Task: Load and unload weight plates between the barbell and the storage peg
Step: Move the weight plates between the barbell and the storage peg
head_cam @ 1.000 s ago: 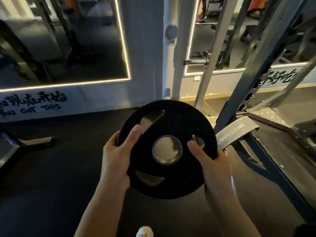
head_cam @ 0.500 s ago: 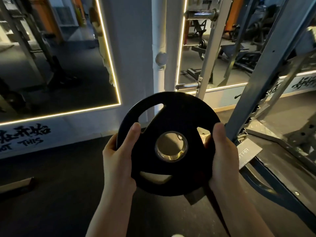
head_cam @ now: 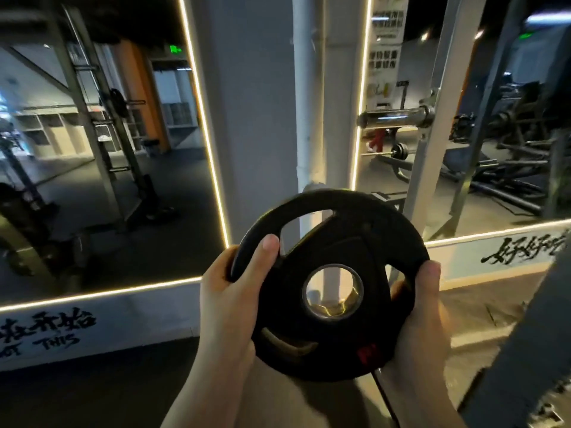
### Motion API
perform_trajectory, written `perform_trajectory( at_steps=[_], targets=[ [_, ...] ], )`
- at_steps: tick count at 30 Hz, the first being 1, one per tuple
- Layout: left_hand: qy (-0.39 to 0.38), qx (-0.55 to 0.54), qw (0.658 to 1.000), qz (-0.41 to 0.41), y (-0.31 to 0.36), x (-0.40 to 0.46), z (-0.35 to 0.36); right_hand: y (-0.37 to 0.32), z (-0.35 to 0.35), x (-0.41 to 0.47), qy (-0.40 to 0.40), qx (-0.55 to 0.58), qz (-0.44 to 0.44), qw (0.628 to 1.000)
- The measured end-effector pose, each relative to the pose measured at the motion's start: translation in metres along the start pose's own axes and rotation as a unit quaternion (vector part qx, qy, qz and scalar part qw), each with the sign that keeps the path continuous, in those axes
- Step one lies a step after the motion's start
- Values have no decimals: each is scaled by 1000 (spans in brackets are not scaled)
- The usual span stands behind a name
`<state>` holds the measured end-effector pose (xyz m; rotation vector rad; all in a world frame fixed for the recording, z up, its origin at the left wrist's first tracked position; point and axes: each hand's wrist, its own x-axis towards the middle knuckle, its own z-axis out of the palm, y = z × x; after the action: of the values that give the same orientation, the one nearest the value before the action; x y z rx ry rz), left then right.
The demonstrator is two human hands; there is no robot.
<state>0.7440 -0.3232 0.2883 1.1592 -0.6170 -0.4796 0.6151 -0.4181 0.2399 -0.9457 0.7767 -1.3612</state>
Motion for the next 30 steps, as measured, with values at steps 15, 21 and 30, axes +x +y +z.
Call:
perform_trajectory(
  at_steps=[15, 21, 30],
  targets=[
    [-72, -114, 990, -41, -64, 265, 137, -27, 77, 248, 81, -84, -124, 985],
    [-145, -152, 975, -75, -75, 403, 201, -35, 126, 369, 161, -103, -143, 971],
    [-251, -171, 947, -103, -121, 528, 279, -25, 147, 494, 231, -212, -232, 921]
  ],
)
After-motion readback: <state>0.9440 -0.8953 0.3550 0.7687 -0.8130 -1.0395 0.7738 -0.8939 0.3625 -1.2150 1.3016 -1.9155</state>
